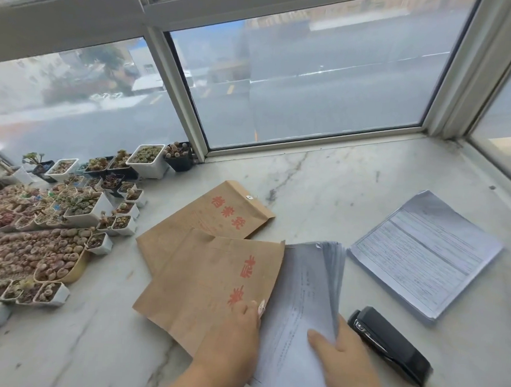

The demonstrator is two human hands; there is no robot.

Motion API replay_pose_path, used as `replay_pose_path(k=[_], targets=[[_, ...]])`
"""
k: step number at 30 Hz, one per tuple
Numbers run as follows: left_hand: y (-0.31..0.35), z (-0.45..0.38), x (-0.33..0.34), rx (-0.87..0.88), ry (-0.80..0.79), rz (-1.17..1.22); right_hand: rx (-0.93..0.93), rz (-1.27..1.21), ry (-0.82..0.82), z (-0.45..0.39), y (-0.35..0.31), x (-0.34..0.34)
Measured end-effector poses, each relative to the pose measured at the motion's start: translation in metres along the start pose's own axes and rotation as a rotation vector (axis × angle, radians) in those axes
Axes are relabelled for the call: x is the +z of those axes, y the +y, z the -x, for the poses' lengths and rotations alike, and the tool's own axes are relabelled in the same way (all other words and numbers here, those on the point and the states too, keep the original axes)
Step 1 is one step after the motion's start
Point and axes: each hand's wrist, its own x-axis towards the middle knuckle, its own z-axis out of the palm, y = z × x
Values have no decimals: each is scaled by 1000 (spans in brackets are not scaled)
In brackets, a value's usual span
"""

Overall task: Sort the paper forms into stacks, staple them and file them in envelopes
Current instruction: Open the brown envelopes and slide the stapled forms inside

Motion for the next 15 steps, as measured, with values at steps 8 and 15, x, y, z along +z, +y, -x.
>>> replay_pose_path(k=[8,15], targets=[[12,-9,-24,-40,61,75,23,-15,-126,-20,-37,46],[30,2,-63,-27,140,-24,-4,-155,-221,-2,-59,50]])
